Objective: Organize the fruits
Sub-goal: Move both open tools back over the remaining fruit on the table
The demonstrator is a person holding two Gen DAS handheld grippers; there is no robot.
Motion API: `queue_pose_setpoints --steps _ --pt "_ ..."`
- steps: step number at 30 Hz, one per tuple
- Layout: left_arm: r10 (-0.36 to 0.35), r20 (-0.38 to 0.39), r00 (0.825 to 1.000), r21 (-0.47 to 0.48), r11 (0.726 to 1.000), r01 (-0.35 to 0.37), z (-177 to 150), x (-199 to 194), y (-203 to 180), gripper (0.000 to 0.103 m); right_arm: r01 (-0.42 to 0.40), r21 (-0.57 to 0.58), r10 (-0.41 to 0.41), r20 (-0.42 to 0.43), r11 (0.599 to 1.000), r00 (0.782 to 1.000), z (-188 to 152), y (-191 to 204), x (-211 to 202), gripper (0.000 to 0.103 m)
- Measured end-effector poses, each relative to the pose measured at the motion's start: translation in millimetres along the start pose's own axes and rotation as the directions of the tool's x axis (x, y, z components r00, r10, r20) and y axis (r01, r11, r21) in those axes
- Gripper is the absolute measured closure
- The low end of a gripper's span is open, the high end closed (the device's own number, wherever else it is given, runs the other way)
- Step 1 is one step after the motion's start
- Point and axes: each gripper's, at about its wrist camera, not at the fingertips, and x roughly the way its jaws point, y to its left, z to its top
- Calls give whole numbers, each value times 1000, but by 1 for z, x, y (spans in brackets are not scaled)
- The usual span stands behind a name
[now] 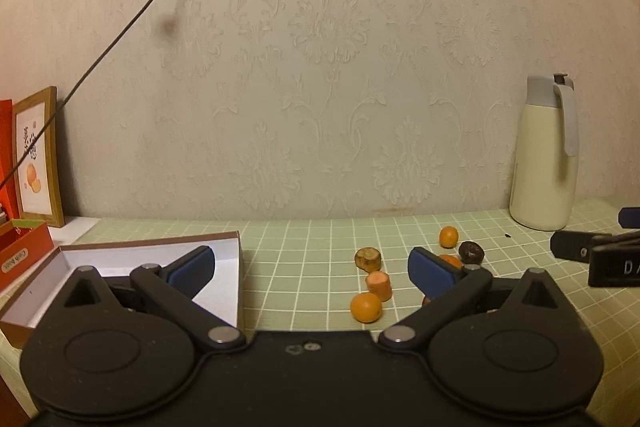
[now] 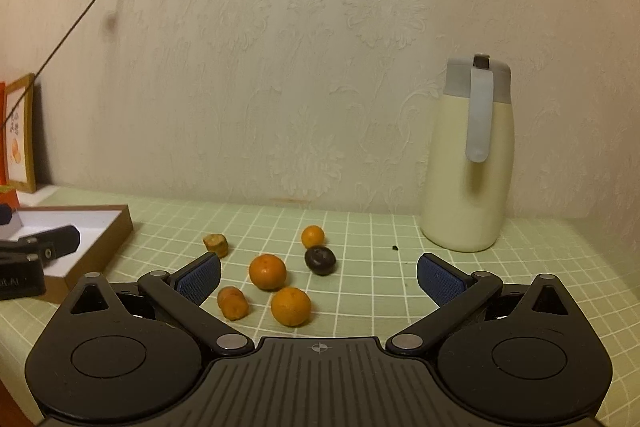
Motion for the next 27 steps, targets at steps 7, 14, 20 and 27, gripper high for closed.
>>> queue_pose_setpoints --steps 7,14,20,27 --pt "-6 -6 1000 -2 1000 6 0 4 -1 6 -13 0 13 -12 1000 1000 -1 2 4 0" --pt "-2 -21 1000 -26 1000 2 -1 7 5 6 -24 -31 23 -13 999 1000 -2 10 7 0" --pt "-1 -31 1000 -26 1000 0 0 9 4 6 -30 -41 29 -24 999 999 -3 13 10 0" --pt "1 -38 999 -35 999 -2 0 11 5 6 -30 -46 29 -27 998 999 -3 16 11 0"
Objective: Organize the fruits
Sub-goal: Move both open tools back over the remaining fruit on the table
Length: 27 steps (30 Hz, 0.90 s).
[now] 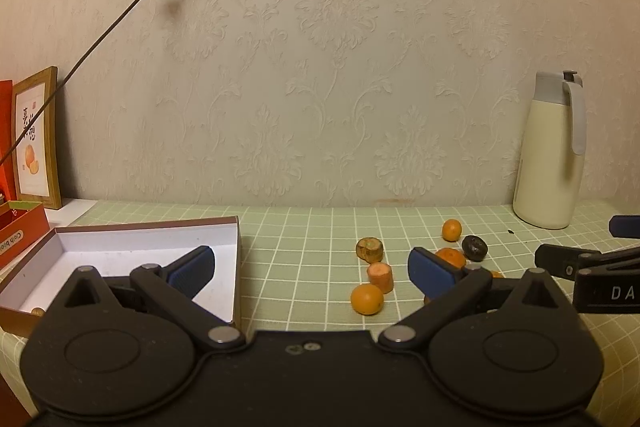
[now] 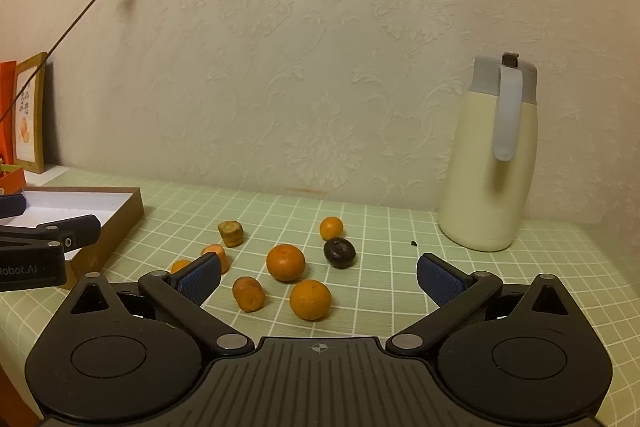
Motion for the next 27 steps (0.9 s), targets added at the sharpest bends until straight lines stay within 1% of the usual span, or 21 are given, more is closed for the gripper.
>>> queue_pose_setpoints --steps 27 --pt "2 -18 1000 -5 1000 -2 -2 6 0 6 -7 -17 7 -7 1000 1000 -1 2 4 0"
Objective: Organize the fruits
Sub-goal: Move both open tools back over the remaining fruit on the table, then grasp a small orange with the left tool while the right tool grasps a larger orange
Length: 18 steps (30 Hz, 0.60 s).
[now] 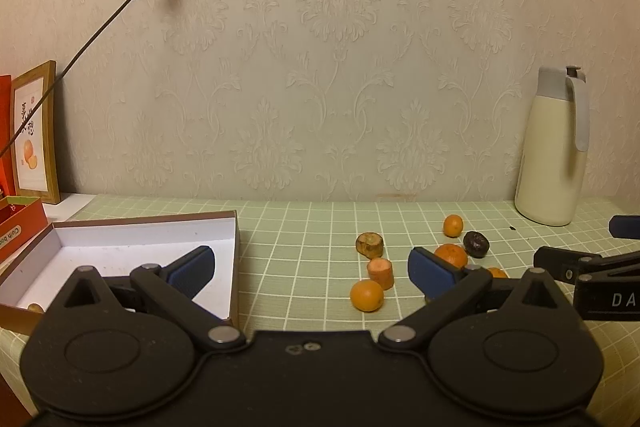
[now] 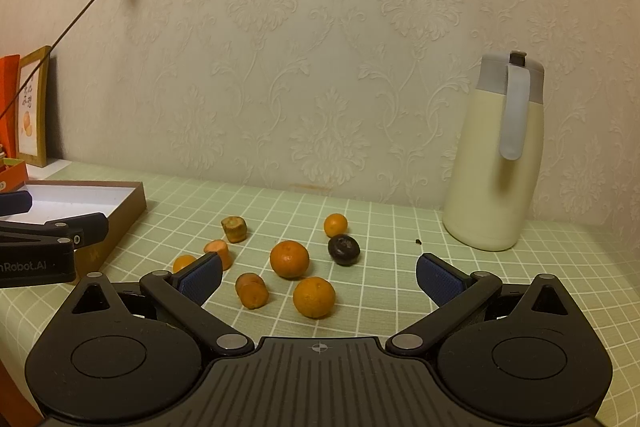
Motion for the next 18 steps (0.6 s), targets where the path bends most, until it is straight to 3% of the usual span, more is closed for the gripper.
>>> queue_pose_setpoints --steps 17,18 --pt "-10 -34 999 8 1000 10 -2 24 -4 6 -7 -38 5 -47 999 999 -2 2 26 1" --pt "-14 -39 999 4 1000 15 -3 28 -4 6 -8 -42 6 -54 999 999 -3 3 30 7"
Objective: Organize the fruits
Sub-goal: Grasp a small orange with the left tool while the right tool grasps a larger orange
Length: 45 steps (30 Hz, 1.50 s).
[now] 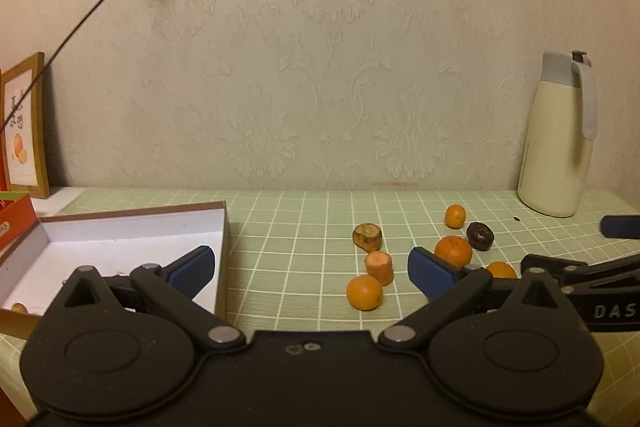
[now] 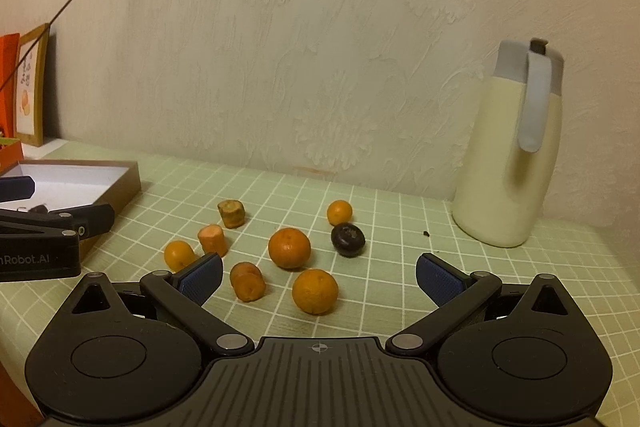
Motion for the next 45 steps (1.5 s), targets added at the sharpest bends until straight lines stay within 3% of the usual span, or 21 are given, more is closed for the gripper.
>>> queue_pose_setpoints --steps 2,11,18,27,35,37,40,45 --pt "-7 -13 1000 -5 1000 7 -1 7 -2 6 -5 -9 4 -29 1000 1000 0 1 10 19" --pt "-42 -69 997 44 998 45 -8 44 -19 19 -2 -24 0 -104 1000 995 0 -5 45 23" --pt "-62 -161 985 48 996 70 -14 78 -27 34 -14 -31 8 -182 999 983 -4 -11 72 36" --pt "-84 -212 974 40 995 95 -19 96 -36 46 -34 -22 29 -230 999 973 -5 -12 90 48" --pt "-77 -232 970 50 995 91 -21 105 -40 46 -53 -1 51 -265 999 963 -6 -12 99 63" --pt "-79 -240 968 48 994 93 -22 109 -40 51 -50 -3 47 -265 999 963 -6 -11 99 63" --pt "-100 -248 964 30 993 111 -22 112 -38 81 -46 10 47 -266 999 963 -5 -11 99 64" --pt "-106 -227 968 21 993 113 -19 104 -34 80 -42 21 46 -258 999 965 -3 -14 99 65"
